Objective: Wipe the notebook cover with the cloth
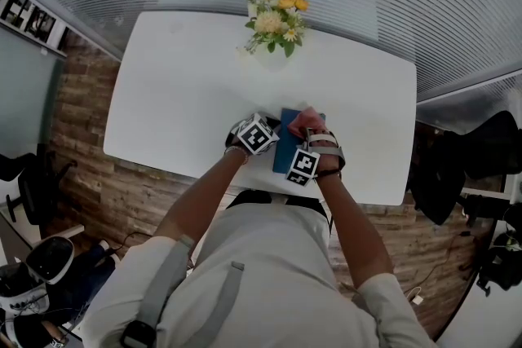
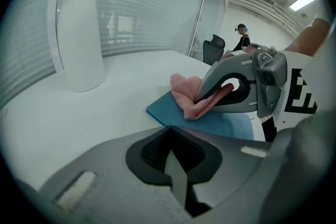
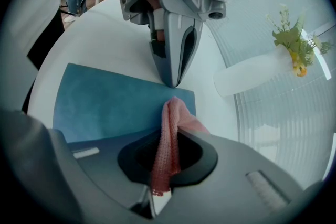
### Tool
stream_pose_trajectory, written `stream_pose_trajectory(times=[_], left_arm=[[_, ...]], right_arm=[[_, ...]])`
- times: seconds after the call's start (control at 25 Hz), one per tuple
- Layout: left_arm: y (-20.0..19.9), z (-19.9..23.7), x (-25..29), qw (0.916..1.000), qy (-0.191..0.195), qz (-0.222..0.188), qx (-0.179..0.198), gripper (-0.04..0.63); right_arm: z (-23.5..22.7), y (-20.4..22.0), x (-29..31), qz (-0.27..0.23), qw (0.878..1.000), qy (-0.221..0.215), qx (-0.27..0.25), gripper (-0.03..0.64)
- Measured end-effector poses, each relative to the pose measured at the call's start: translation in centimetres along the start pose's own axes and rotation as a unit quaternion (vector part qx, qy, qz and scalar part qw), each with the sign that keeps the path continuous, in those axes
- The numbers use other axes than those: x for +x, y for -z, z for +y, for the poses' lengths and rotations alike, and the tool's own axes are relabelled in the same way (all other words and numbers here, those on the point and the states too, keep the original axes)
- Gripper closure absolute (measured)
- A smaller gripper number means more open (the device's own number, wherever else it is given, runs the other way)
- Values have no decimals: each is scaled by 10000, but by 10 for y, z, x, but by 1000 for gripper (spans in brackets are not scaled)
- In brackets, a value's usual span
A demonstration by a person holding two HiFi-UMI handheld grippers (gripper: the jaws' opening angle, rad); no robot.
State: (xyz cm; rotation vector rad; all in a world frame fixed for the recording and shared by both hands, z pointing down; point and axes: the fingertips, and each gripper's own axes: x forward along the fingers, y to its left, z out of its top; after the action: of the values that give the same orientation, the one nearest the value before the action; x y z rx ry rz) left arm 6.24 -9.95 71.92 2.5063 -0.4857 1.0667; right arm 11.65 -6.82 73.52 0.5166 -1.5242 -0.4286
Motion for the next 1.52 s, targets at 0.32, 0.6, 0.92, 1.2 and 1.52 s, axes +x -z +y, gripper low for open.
stream_pose_trajectory(times=[0.32, 0.6, 0.92, 1.2, 1.52], left_arm=[[3, -1, 3, 10000, 53, 46, -40, 592], [3, 0, 3, 10000, 53, 29, -25, 592], [0, -1, 1, 10000, 68, 29, -39, 592], [2, 2, 4, 10000, 66, 23, -43, 592], [3, 2, 6, 10000, 77, 23, -46, 592]], right_arm=[[5, -1, -4, -23, 10000, -31, 1, 615], [11, -2, -6, -42, 9999, -80, 46, 615], [17, -3, -9, -86, 9998, -115, 103, 615], [24, -3, -10, -91, 9998, -151, 134, 615], [31, -4, -15, -116, 9996, -209, 149, 615]])
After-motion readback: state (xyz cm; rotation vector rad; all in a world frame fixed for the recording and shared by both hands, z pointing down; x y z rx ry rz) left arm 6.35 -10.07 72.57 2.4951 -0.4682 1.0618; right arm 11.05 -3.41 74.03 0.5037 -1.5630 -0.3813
